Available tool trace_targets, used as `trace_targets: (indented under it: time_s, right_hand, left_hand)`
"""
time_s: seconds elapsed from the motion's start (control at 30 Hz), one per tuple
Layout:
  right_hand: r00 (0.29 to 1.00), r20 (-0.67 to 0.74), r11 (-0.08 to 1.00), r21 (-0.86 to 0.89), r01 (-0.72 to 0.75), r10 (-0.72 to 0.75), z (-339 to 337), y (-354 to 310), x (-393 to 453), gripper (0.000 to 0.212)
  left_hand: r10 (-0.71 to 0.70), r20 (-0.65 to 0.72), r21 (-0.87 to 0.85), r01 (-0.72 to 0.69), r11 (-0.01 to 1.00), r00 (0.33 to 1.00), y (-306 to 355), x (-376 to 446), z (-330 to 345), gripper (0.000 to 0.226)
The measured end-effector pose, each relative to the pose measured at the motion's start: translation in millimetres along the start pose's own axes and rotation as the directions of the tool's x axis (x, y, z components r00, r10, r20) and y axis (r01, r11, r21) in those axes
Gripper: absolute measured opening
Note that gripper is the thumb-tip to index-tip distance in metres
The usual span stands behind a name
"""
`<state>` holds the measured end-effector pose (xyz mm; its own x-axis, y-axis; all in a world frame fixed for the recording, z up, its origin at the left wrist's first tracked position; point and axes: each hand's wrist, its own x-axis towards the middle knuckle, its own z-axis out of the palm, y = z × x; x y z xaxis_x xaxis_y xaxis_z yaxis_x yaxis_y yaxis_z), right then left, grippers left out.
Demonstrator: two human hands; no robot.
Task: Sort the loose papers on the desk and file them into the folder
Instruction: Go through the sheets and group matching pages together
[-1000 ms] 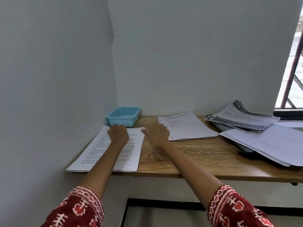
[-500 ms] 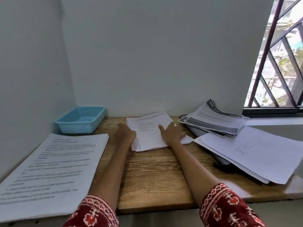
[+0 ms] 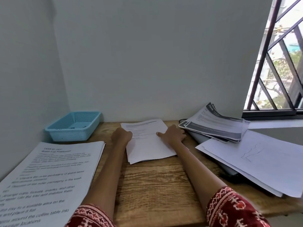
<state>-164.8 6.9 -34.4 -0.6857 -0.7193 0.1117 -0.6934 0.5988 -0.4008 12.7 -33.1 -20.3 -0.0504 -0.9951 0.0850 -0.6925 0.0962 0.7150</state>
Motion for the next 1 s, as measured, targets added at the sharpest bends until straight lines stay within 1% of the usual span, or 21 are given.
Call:
trace_targets:
  time_s: [0.13,0.2,0.27,0.33,0.4,0.47,0.53,0.57,0.6,0.63,0.67,0.7,0.73,0.77,0.8,0.83,0.9,0.93,0.97,1.0]
  right_hand:
    - [0.999,-0.032,0.997,0.067,-0.035,0.037,-1.9,10.8,2.1,0.063]
    - [0.998,-0.058,0.996,0.085,-0.029,0.034,-1.6,10.9,0.0,0.059]
    - [0.998,-0.067,0.996,0.090,0.001,0.006,-3.0,7.4,-4.2,0.057]
    - [0.998,-0.059,0.987,0.158,0.037,-0.028,-6.5,4.1,-6.6,0.054]
    - [0.999,-0.034,0.966,0.255,0.038,-0.030,-9.0,3.6,-6.4,0.051]
    - [0.999,-0.004,0.961,0.275,0.033,-0.034,-11.2,3.7,-8.3,0.051]
    - [0.999,0.010,0.971,0.237,0.043,-0.047,-13.5,3.6,-11.1,0.052]
    - [0.998,-0.001,0.970,0.235,0.061,-0.063,-14.6,3.8,-11.8,0.053]
    - [0.997,-0.011,0.965,0.253,0.075,-0.075,-13.4,4.2,-10.8,0.056]
    - [0.996,-0.029,0.947,0.309,0.089,-0.084,-12.8,5.1,-10.9,0.062]
    - [0.995,-0.033,0.911,0.401,0.095,-0.089,-11.5,6.0,-8.7,0.071]
    - [0.996,-0.007,0.827,0.557,0.076,-0.086,-11.9,7.5,-8.4,0.081]
    - [0.995,0.040,0.687,0.726,0.032,-0.089,-12.8,9.2,-7.2,0.089]
    - [0.991,0.084,0.535,0.844,-0.017,-0.101,-15.7,11.9,-8.1,0.094]
    - [0.983,0.135,0.431,0.900,-0.068,-0.126,-18.5,14.5,-8.0,0.095]
    - [0.971,0.176,0.410,0.907,-0.095,-0.164,-21.1,17.4,-8.7,0.090]
    - [0.948,0.215,0.433,0.896,-0.095,-0.236,-20.9,21.2,-9.5,0.069]
    - [0.942,0.213,0.430,0.899,-0.085,-0.260,-19.4,20.6,-8.6,0.062]
    - [0.946,0.180,0.403,0.913,-0.059,-0.269,-17.5,18.7,-7.8,0.059]
    - [0.954,0.134,0.342,0.939,-0.037,-0.267,-15.8,14.9,-4.6,0.057]
  left_hand:
    - [-0.018,0.051,-0.006,0.018,1.000,0.999,-4.0,1.5,-0.8,0.036]
    - [-0.012,0.086,-0.033,0.014,0.999,0.996,-2.7,0.2,-0.9,0.037]
    - [0.013,0.121,-0.091,-0.002,0.996,0.993,-0.7,-2.0,-0.7,0.036]
    - [0.032,0.129,-0.171,-0.009,0.985,0.991,0.8,-3.6,0.0,0.035]
    - [0.036,0.162,-0.285,0.011,0.958,0.986,1.6,-5.4,0.3,0.034]
    - [0.029,0.192,-0.346,0.040,0.938,0.981,1.3,-6.9,-0.2,0.035]
    - [0.041,0.181,-0.366,0.029,0.930,0.983,1.4,-8.1,0.3,0.035]
    - [0.062,0.154,-0.379,0.001,0.925,0.986,1.4,-8.9,0.0,0.035]
    - [0.094,0.119,-0.398,-0.039,0.916,0.989,1.7,-9.4,-0.6,0.034]
    - [0.132,0.065,-0.430,-0.091,0.898,0.989,1.8,-8.9,-1.5,0.033]
    - [0.168,0.001,-0.471,-0.147,0.870,0.986,1.6,-7.6,-3.2,0.032]
    - [0.194,-0.056,-0.522,-0.194,0.831,0.979,2.1,-6.6,-5.7,0.032]
    - [0.209,-0.093,-0.580,-0.224,0.783,0.973,3.0,-6.7,-9.1,0.031]
    - [0.224,-0.117,-0.628,-0.247,0.738,0.968,3.9,-6.7,-12.2,0.032]
    - [0.239,-0.133,-0.655,-0.267,0.707,0.962,4.5,-6.5,-14.8,0.032]
    - [0.255,-0.145,-0.659,-0.286,0.696,0.956,4.1,-5.7,-15.8,0.032]
    - [0.268,-0.156,-0.637,-0.304,0.708,0.951,2.4,-4.7,-14.2,0.030]
    - [0.260,-0.166,-0.623,-0.305,0.720,0.951,1.3,-3.8,-12.6,0.029]
    - [0.251,-0.184,-0.610,-0.310,0.730,0.951,0.4,-2.9,-11.1,0.027]
    - [0.244,-0.212,-0.599,-0.323,0.732,0.946,0.5,-2.6,-10.7,0.026]
